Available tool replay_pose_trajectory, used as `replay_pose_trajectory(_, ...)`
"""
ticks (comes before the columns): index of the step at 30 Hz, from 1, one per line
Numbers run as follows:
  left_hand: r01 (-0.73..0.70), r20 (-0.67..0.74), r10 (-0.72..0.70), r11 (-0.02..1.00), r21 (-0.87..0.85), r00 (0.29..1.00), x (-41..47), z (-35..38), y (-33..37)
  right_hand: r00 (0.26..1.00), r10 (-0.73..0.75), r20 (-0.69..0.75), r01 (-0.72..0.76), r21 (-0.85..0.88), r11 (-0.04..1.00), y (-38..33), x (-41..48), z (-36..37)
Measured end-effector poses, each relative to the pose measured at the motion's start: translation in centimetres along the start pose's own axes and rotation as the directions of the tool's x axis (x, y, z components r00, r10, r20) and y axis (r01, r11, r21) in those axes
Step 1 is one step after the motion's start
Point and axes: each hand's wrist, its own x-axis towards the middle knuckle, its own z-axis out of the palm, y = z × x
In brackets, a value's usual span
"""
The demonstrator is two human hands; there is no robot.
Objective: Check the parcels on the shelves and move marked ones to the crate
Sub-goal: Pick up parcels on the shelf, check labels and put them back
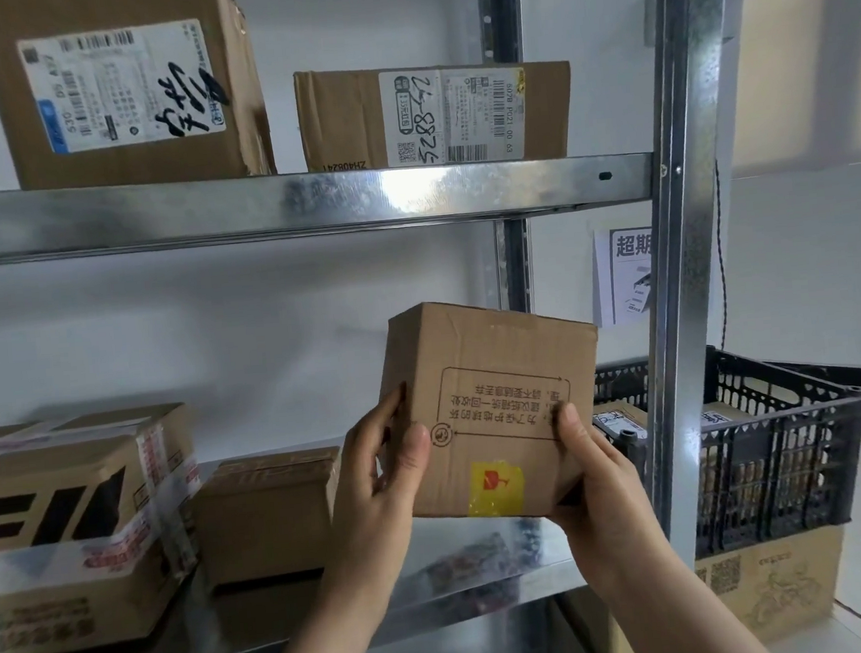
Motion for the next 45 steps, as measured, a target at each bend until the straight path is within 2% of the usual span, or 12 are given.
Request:
replay_pose_trajectory(7,0.019,-0.002,-0.019,0.999,-0.026,1.000,0.5,-0.8,0.1,1.000,-0.002,-0.026,0.003,0.015,1.000,0.0,0.4,-0.3)
replay_pose_trajectory(15,0.023,-0.016,-0.022,0.999,0.042,1.000,1.0,-1.3,0.0,0.999,-0.016,-0.044,0.015,-0.020,1.000,-0.4,0.3,-0.5)
replay_pose_trajectory(20,0.113,0.107,-0.116,0.993,0.032,0.987,0.8,-2.2,1.4,0.998,0.004,-0.065,-0.003,0.019,1.000,-0.6,0.8,-1.1)
replay_pose_trajectory(24,0.101,0.165,-0.139,0.970,0.220,0.976,1.5,-3.0,1.5,0.999,0.040,-0.025,-0.039,0.054,0.998,-0.6,0.9,-1.2)
replay_pose_trajectory(27,0.070,0.162,-0.118,0.959,0.275,0.980,1.5,-3.2,2.3,0.998,0.058,-0.017,-0.056,0.081,0.995,-0.4,0.9,-1.1)
replay_pose_trajectory(33,0.064,0.129,-0.095,0.973,0.223,0.987,1.3,-3.6,3.0,0.994,0.108,-0.011,-0.105,0.143,0.984,0.2,0.9,-0.4)
replay_pose_trajectory(38,0.077,-0.033,-0.073,0.988,0.132,0.997,1.7,-4.3,2.6,0.993,0.118,-0.015,-0.114,0.180,0.977,0.2,1.2,-0.6)
replay_pose_trajectory(41,0.110,-0.114,-0.111,0.994,-0.011,0.987,2.1,-5.0,2.7,0.992,0.122,-0.021,-0.118,0.145,0.982,0.4,1.4,-0.6)
replay_pose_trajectory(45,0.139,-0.125,-0.144,0.989,-0.049,0.982,2.1,-5.0,2.5,0.995,0.093,-0.042,-0.090,0.060,0.994,0.8,1.6,-0.5)
